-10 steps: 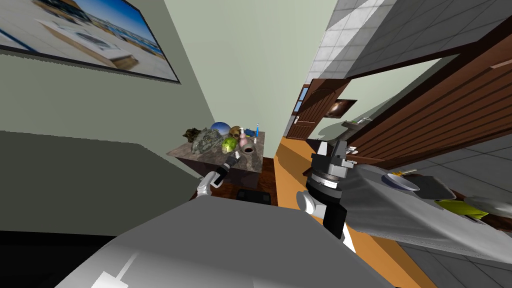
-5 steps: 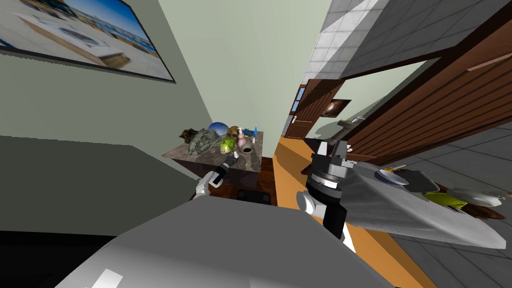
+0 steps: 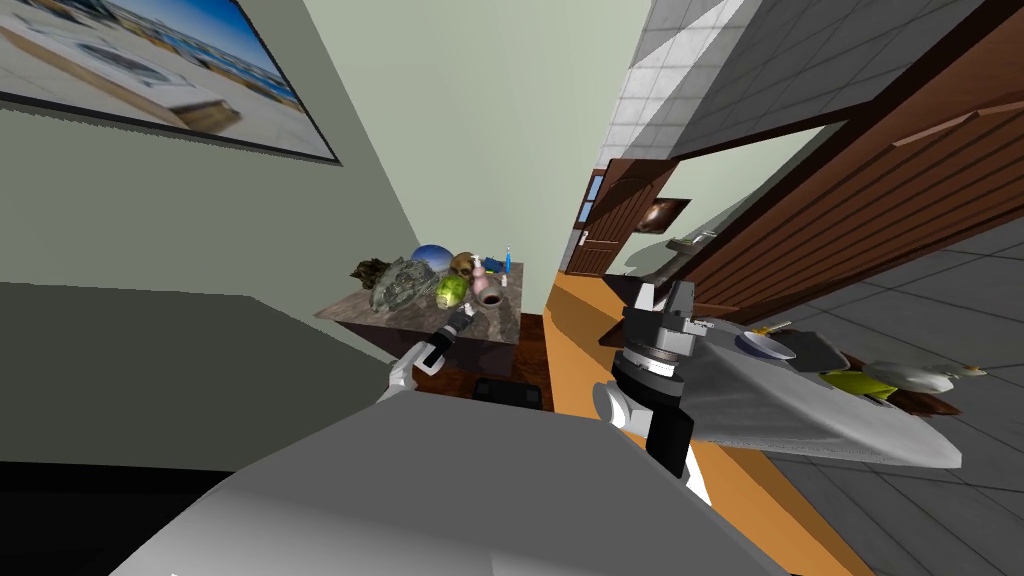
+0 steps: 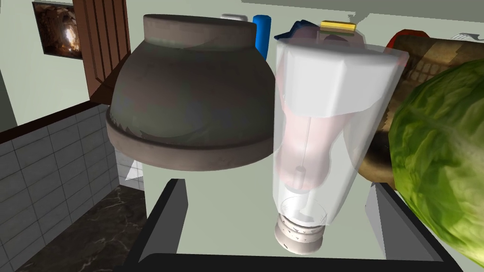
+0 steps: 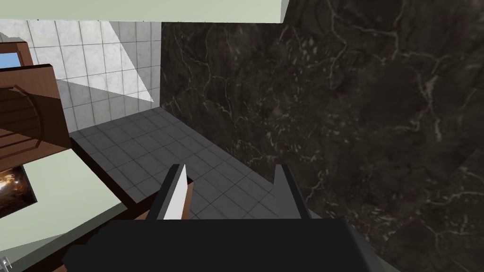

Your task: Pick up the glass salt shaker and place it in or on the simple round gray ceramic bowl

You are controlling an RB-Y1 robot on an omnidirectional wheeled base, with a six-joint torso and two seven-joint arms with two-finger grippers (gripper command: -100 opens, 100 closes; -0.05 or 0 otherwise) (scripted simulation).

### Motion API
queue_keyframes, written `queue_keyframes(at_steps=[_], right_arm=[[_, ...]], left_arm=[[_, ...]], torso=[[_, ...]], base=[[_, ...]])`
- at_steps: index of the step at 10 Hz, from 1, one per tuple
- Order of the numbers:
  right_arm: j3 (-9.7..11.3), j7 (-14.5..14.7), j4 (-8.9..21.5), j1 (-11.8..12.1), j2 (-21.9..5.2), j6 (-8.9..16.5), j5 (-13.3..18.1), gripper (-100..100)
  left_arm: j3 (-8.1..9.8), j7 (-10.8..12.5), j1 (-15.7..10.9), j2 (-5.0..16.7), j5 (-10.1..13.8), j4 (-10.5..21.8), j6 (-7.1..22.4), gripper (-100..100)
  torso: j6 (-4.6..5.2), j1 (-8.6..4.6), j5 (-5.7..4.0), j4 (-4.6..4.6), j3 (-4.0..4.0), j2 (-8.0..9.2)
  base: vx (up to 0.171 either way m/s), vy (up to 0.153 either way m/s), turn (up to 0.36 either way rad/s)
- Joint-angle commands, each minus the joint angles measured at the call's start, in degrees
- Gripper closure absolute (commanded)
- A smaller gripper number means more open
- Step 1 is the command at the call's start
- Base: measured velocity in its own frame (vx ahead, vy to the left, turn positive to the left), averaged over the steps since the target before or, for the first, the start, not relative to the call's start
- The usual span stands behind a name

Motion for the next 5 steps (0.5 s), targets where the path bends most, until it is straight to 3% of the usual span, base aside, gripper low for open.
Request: queue_keyframes(at_steps=[1, 2, 3, 5], right_arm=[[0.0, 0.0, 0.0, 0.0, 0.0, 0.0, 0.0, 0], [0.0, 0.0, 0.0, 0.0, 0.0, 0.0, 0.0, 0], [0.0, 0.0, 0.0, 0.0, 0.0, 0.0, 0.0, 0], [0.0, 0.0, 0.0, 0.0, 0.0, 0.0, 0.0, 0]], left_arm=[[-0.56, -1.3, 0.0, 0.6, 2.9, 0.0, 0.8, -100], [-1.57, -3.5, -0.1, 1.9, 4.6, 0.2, 2.2, -100], [-1.57, -3.5, -0.1, 1.9, 6.4, 0.2, 2.2, -100], [-1.53, -3.4, -0.1, 1.9, 6.3, 0.1, 2.1, -100]], torso=[[0.0, 0.0, 0.0, 0.0, 0.0, 0.0], [-0.01, 0.0, 0.0, 0.0, 0.0, 0.0], [0.0, -0.01, 0.0, 0.0, 0.0, 0.0], [-0.02, 0.0, 0.0, 0.0, -0.01, -0.01]], base=[[-0.006, -0.003, -0.039], [-0.006, -0.007, -0.063], [-0.005, -0.004, -0.043], [0.0, 0.0, 0.0]])
